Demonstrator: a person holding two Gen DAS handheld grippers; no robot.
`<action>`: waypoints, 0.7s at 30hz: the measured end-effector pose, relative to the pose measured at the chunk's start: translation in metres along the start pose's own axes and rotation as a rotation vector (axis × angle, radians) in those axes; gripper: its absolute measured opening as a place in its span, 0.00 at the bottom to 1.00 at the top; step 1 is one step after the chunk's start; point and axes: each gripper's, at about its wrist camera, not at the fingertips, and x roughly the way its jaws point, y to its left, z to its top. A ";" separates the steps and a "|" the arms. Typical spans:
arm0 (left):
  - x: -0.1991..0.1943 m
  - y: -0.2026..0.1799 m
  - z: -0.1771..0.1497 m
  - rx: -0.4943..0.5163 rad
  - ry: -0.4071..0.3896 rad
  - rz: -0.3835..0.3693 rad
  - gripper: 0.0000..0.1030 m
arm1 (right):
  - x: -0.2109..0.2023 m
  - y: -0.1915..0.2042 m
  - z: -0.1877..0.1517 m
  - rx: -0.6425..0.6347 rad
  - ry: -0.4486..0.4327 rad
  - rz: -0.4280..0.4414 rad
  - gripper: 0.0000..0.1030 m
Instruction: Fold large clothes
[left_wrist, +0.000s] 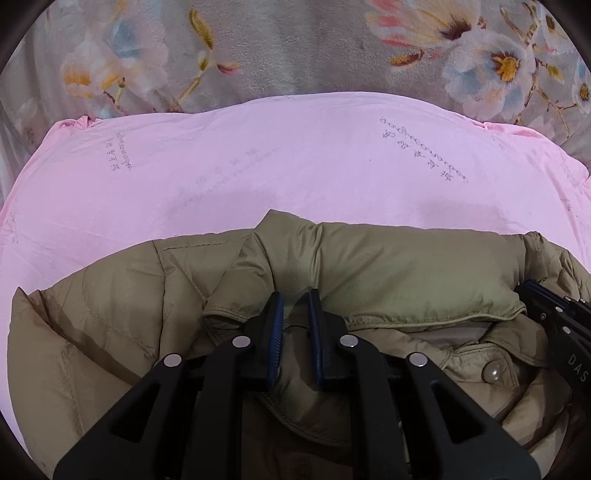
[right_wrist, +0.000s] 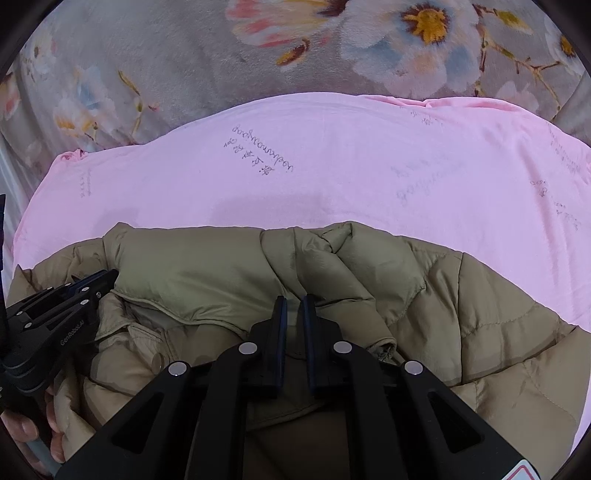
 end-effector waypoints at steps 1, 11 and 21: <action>0.000 0.000 0.000 0.002 0.000 0.005 0.12 | 0.000 0.000 0.000 0.002 0.000 0.003 0.07; -0.070 0.016 -0.031 0.013 -0.004 -0.008 0.56 | -0.086 -0.013 -0.045 0.094 -0.003 0.077 0.29; -0.197 0.120 -0.194 -0.077 0.041 -0.026 0.69 | -0.252 -0.068 -0.242 0.163 0.014 0.095 0.57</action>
